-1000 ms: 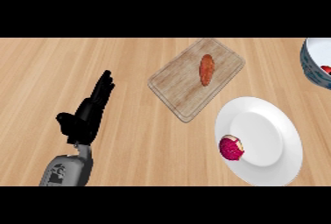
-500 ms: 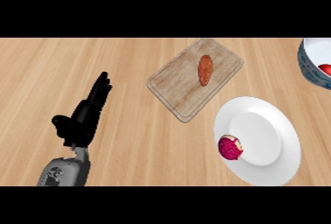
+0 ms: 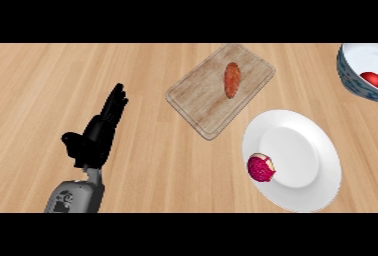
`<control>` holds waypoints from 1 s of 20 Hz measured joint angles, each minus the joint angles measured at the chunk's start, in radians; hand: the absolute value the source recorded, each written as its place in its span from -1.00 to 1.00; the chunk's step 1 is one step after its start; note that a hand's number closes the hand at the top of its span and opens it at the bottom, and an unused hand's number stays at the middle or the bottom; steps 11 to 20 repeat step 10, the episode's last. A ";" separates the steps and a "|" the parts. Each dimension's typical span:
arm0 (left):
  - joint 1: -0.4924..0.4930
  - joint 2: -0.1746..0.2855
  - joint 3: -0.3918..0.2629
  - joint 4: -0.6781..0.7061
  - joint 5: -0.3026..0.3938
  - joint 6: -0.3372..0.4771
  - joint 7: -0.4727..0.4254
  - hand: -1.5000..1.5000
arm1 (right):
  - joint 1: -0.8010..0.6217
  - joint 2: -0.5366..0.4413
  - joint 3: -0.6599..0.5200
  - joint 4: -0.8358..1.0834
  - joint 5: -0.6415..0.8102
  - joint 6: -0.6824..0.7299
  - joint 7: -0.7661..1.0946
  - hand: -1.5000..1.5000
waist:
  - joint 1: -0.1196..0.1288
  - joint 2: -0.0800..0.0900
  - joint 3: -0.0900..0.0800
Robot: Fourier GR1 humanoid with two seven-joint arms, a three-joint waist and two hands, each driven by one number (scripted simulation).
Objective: Pick the tomato from the plate and place it in the bowl
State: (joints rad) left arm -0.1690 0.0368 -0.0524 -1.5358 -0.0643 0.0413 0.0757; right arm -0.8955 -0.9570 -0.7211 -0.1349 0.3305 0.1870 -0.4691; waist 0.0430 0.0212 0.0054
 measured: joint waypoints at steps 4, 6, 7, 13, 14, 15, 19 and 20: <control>0.006 0.002 0.003 -0.004 0.003 -0.003 0.004 0.00 | 0.055 -0.019 -0.019 -0.002 -0.029 0.091 -0.035 -1.00 | -0.004 -0.003 0.000; 0.011 -0.002 -0.003 -0.004 -0.005 0.002 -0.004 0.00 | 0.083 -0.025 -0.024 -0.004 -0.040 0.133 -0.053 -1.00 | -0.006 -0.003 0.000; 0.009 -0.004 -0.003 -0.001 -0.008 0.007 -0.002 0.00 | 0.097 -0.024 -0.026 -0.006 -0.044 0.149 -0.062 -1.00 | -0.007 -0.004 0.000; 0.015 0.007 0.008 -0.014 0.006 -0.007 0.007 0.00 | 0.132 -0.016 -0.021 -0.016 -0.046 0.172 -0.090 -1.00 | -0.005 -0.004 0.000; 0.015 0.007 0.008 -0.014 0.006 -0.007 0.007 0.00 | 0.132 -0.016 -0.021 -0.016 -0.046 0.172 -0.090 -1.00 | -0.005 -0.004 0.000; 0.015 0.007 0.008 -0.014 0.006 -0.007 0.007 0.00 | 0.132 -0.016 -0.021 -0.016 -0.046 0.172 -0.090 -1.00 | -0.005 -0.004 0.000; 0.015 0.007 0.008 -0.014 0.006 -0.007 0.007 0.00 | 0.132 -0.016 -0.021 -0.016 -0.046 0.172 -0.090 -1.00 | -0.005 -0.004 0.000; 0.015 0.007 0.008 -0.014 0.006 -0.007 0.007 0.00 | 0.132 -0.016 -0.021 -0.016 -0.046 0.172 -0.090 -1.00 | -0.005 -0.004 0.000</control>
